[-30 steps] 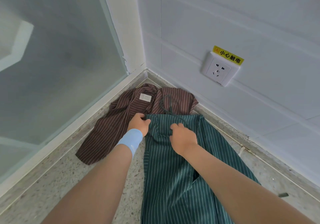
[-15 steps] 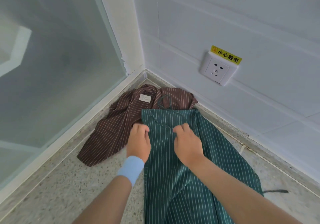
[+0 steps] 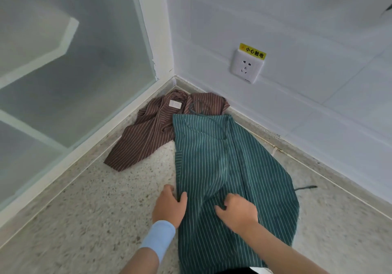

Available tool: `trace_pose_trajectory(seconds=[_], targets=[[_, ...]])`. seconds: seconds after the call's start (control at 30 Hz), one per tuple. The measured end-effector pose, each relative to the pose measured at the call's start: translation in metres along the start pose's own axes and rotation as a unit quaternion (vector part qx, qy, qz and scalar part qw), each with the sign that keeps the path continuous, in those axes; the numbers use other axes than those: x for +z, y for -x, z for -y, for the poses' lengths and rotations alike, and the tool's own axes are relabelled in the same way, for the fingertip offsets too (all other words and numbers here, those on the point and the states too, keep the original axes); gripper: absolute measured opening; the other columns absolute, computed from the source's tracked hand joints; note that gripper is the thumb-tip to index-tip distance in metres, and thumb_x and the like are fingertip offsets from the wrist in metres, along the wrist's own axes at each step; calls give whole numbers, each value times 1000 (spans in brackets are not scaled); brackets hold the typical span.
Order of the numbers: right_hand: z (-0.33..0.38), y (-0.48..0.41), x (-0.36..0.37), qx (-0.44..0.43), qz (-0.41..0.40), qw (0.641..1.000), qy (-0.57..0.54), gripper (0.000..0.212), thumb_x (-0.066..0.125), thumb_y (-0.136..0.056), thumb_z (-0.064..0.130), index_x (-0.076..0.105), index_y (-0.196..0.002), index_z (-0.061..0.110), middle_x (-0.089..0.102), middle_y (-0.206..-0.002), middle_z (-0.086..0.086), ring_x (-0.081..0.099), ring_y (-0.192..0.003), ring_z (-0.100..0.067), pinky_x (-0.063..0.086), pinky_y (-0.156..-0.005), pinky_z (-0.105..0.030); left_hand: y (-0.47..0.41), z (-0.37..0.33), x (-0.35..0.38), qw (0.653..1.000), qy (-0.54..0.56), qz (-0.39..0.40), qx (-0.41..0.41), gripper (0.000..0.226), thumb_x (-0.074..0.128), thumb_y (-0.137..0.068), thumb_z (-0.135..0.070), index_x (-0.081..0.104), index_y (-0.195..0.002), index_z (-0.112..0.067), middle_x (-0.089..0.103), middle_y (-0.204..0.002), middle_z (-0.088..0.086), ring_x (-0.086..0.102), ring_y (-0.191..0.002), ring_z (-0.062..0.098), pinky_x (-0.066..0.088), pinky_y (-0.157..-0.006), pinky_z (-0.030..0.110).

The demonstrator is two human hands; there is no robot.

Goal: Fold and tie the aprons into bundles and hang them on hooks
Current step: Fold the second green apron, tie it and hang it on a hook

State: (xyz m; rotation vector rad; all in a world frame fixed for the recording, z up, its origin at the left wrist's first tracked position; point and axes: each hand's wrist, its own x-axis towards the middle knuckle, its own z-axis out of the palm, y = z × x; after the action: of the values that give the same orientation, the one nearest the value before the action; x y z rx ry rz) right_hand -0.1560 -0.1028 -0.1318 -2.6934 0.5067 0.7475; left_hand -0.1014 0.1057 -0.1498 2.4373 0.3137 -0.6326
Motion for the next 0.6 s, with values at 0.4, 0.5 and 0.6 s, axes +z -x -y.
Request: trace_pose_trajectory(seconds=[0.4,0.5,0.6], targets=[[-24,61,18,108,8,960,-259,18,48,-101,35,55,-102,18,64,-75,0,56,-57,-14,49,-56,-33,53,29,-4,998,65,12,-1,20,57,-97,-26,53,-113,-14,63,-117,9,58,-90,22,48,-82,35],[-31,78,30,111,46,963,-240,26,50,-101,31,45,-121,15,62,-86,0,62,-70,-15,53,-66,-36,73,35,8,987,-65,-57,132,40,56,-97,-29,46,-135,-20,42,-138,3,49,-119,23,45,-96,34],[-28,87,41,90,48,976,-193,40,53,-97,17,38,-135,14,62,-98,-3,65,-85,-20,56,-71,-37,92,37,16,933,-182,-23,309,42,50,-99,-34,43,-140,-27,31,-149,-4,32,-137,20,33,-112,35]])
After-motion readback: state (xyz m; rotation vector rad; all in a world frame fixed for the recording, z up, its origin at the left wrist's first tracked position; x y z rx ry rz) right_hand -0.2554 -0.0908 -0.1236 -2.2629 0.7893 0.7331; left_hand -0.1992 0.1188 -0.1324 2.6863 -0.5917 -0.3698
